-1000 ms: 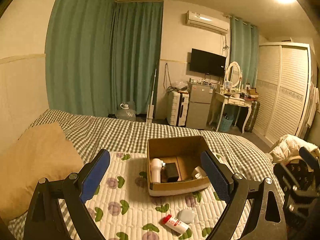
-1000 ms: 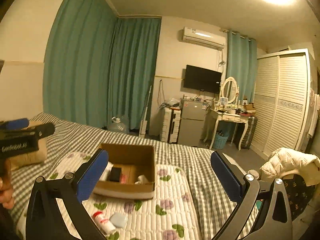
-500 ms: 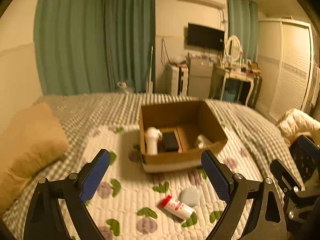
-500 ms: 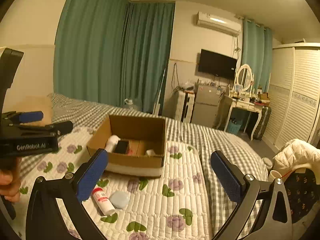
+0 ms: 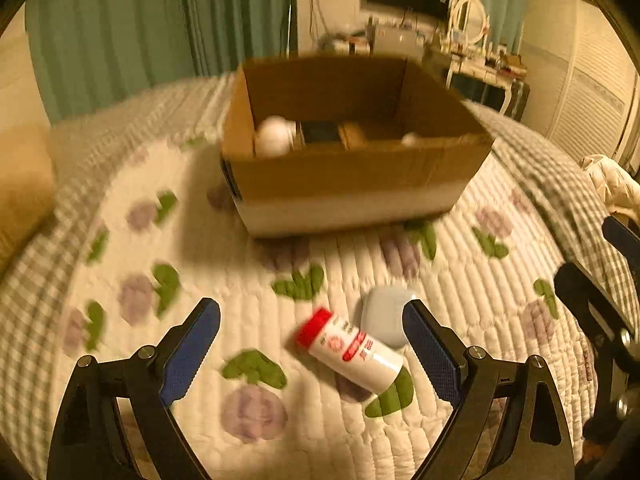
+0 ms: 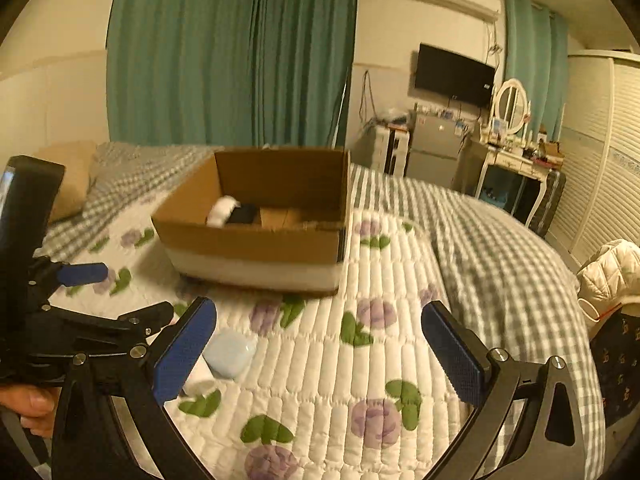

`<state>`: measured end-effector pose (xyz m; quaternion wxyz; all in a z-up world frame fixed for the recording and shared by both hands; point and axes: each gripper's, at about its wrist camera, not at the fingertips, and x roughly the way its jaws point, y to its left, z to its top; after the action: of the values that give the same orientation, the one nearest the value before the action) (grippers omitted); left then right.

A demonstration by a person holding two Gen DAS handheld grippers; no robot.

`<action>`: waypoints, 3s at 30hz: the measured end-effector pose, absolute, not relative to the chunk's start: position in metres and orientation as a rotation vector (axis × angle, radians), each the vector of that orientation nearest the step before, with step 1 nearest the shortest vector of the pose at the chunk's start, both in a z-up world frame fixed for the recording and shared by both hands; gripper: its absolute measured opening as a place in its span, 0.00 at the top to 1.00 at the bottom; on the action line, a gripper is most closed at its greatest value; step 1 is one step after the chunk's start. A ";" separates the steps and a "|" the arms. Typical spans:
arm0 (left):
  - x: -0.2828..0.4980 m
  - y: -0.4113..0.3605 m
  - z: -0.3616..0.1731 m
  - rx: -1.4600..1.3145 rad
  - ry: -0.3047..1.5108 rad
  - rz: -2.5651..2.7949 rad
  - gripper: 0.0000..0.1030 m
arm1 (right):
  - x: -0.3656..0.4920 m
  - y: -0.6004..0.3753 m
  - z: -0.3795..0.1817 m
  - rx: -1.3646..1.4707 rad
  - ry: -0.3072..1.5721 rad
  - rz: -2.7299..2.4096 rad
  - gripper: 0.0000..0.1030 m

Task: Organize rigid objects
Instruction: 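Withdraw both tools from the box toward the bottle and earbud case, then grasp the red-capped white bottle with the left tool while the right tool grasps the blue earbud case, then carry the bottle with the left tool while the right tool carries the earbud case to the box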

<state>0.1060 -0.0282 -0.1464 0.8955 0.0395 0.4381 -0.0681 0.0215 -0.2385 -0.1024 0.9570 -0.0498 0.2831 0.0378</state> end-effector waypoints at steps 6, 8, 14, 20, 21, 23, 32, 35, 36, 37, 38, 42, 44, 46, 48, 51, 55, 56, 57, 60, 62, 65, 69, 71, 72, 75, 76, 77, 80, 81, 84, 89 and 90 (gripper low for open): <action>0.114 -0.036 -0.182 0.078 1.003 -0.144 0.08 | 0.032 -0.241 -0.135 -0.165 0.648 0.088 0.00; 0.117 -0.038 -0.193 0.085 1.026 -0.146 0.08 | 0.036 -0.240 -0.147 -0.175 0.673 0.093 0.00; 0.113 -0.041 -0.218 0.184 1.048 -0.140 0.08 | 0.048 -0.239 -0.173 -0.189 0.729 0.104 0.00; 0.105 -0.010 -0.213 0.163 1.028 -0.128 0.09 | 0.060 -0.226 -0.187 -0.185 0.760 0.154 0.00; 0.104 -0.004 -0.212 0.163 1.024 -0.137 0.11 | 0.062 -0.221 -0.190 -0.192 0.765 0.171 0.00; 0.103 0.003 -0.210 0.164 1.011 -0.154 0.17 | 0.068 -0.210 -0.194 -0.215 0.775 0.199 0.00; 0.117 0.012 -0.203 0.159 0.964 -0.210 0.20 | 0.099 -0.166 -0.218 -0.365 0.865 0.313 0.00; 0.123 0.012 -0.203 0.163 0.964 -0.218 0.22 | 0.104 -0.155 -0.222 -0.410 0.864 0.324 0.00; 0.125 0.012 -0.204 0.164 0.966 -0.222 0.22 | 0.107 -0.151 -0.224 -0.425 0.859 0.321 0.00; 0.128 0.013 -0.205 0.163 0.967 -0.224 0.22 | 0.109 -0.149 -0.226 -0.431 0.859 0.320 0.05; 0.130 0.013 -0.205 0.161 0.967 -0.224 0.22 | 0.111 -0.148 -0.227 -0.428 0.862 0.324 0.18; 0.141 0.012 -0.207 0.155 0.965 -0.219 0.24 | 0.115 -0.157 -0.226 -0.334 0.879 0.302 0.44; 0.148 0.013 -0.208 0.153 0.960 -0.216 0.39 | 0.112 -0.162 -0.225 -0.290 0.885 0.281 0.44; 0.150 0.012 -0.209 0.164 0.950 -0.212 0.64 | 0.110 -0.169 -0.224 -0.238 0.887 0.259 0.44; 0.150 0.013 -0.207 0.143 0.952 -0.213 0.65 | 0.107 -0.175 -0.222 -0.188 0.886 0.243 0.44; 0.146 0.019 -0.204 0.109 0.960 -0.218 0.65 | 0.102 -0.181 -0.222 -0.149 0.883 0.237 0.44; 0.132 0.022 -0.198 0.095 0.959 -0.226 0.65 | 0.096 -0.187 -0.220 -0.094 0.883 0.237 0.44; 0.128 0.024 -0.196 0.092 0.959 -0.227 0.65 | 0.094 -0.190 -0.218 -0.075 0.881 0.231 0.44; 0.125 0.024 -0.194 0.091 0.959 -0.229 0.65 | 0.091 -0.194 -0.216 -0.055 0.876 0.221 0.44; 0.114 0.025 -0.185 0.089 0.941 -0.233 0.65 | 0.077 -0.205 -0.208 -0.017 0.861 0.194 0.44; 0.105 0.022 -0.178 0.093 0.924 -0.239 0.65 | 0.070 -0.203 -0.203 -0.015 0.843 0.180 0.44; 0.094 0.023 -0.161 0.104 0.880 -0.244 0.65 | 0.056 -0.202 -0.191 -0.012 0.807 0.177 0.44; 0.080 0.022 -0.139 0.109 0.825 -0.250 0.65 | 0.041 -0.198 -0.169 -0.023 0.755 0.170 0.44; 0.074 0.022 -0.126 0.103 0.803 -0.254 0.65 | 0.031 -0.198 -0.158 -0.028 0.731 0.162 0.44; 0.068 0.022 -0.120 0.099 0.790 -0.254 0.65 | 0.026 -0.197 -0.151 -0.031 0.716 0.158 0.44; 0.056 0.023 -0.102 0.092 0.757 -0.258 0.65 | 0.014 -0.194 -0.130 -0.031 0.675 0.151 0.44; 0.052 0.023 -0.097 0.091 0.748 -0.258 0.65 | 0.009 -0.195 -0.123 -0.032 0.660 0.148 0.44; 0.048 0.023 -0.090 0.088 0.736 -0.260 0.65 | 0.004 -0.196 -0.116 -0.033 0.644 0.145 0.44; 0.034 0.020 -0.068 0.080 0.687 -0.268 0.65 | -0.011 -0.195 -0.091 -0.031 0.593 0.135 0.44; 0.030 0.020 -0.062 0.078 0.672 -0.270 0.65 | -0.016 -0.195 -0.083 -0.029 0.571 0.129 0.44; 0.018 0.019 -0.036 0.077 0.613 -0.280 0.65 | -0.031 -0.197 -0.059 -0.012 0.517 0.119 0.44; 0.006 0.021 0.006 0.064 0.519 -0.255 0.65 | -0.050 -0.201 -0.020 0.001 0.444 0.109 0.44; 0.006 0.021 0.013 0.056 0.507 -0.255 0.65 | -0.053 -0.201 -0.011 -0.003 0.434 0.114 0.44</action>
<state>0.0058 0.0211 0.0127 0.9596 0.0275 0.2501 -0.1258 -0.0531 -0.2009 -0.0110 0.9749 -0.0014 0.2152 0.0564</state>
